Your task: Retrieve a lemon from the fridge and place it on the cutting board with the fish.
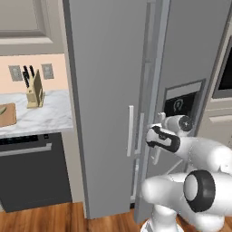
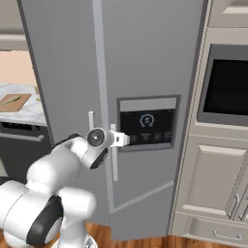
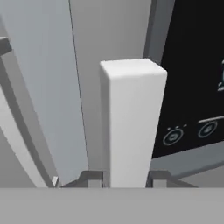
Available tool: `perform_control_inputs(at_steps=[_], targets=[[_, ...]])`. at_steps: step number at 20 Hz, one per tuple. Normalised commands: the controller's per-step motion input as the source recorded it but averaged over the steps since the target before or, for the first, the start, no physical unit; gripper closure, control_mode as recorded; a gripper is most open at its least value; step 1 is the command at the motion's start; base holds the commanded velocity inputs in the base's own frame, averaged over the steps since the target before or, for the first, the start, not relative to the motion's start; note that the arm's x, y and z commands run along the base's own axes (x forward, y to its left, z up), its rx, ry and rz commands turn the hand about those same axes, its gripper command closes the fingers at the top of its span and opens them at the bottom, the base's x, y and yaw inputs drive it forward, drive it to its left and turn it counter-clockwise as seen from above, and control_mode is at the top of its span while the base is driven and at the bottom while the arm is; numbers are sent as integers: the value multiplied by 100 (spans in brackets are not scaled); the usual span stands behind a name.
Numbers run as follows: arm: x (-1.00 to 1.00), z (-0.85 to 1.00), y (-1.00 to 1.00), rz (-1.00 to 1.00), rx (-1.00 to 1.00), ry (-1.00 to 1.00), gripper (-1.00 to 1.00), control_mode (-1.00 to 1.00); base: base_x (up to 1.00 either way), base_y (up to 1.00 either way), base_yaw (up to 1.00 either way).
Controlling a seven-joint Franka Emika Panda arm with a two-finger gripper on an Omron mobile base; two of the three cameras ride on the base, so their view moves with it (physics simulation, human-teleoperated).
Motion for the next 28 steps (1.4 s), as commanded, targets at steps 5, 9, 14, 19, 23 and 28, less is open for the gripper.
perform_control_inputs(at_steps=[5, 9, 14, 19, 23, 28], targets=[[-100, 63, -79, 8, 10, 16, 100, -100, 0, 0, 0], [-98, 51, -75, 4, 14, 19, 100, -100, 0, 0, 0], [-95, 30, -36, 0, 6, 12, -100, -100, 0, 0, 0], [-98, 26, -1, 0, -1, 0, -100, -100, 0, 0, 0], [-100, 75, 2, 0, -18, 0, -100, -100, 0, 0, 0], [-70, 100, 24, -2, -31, 3, -100, -100, 0, 0, 0]])
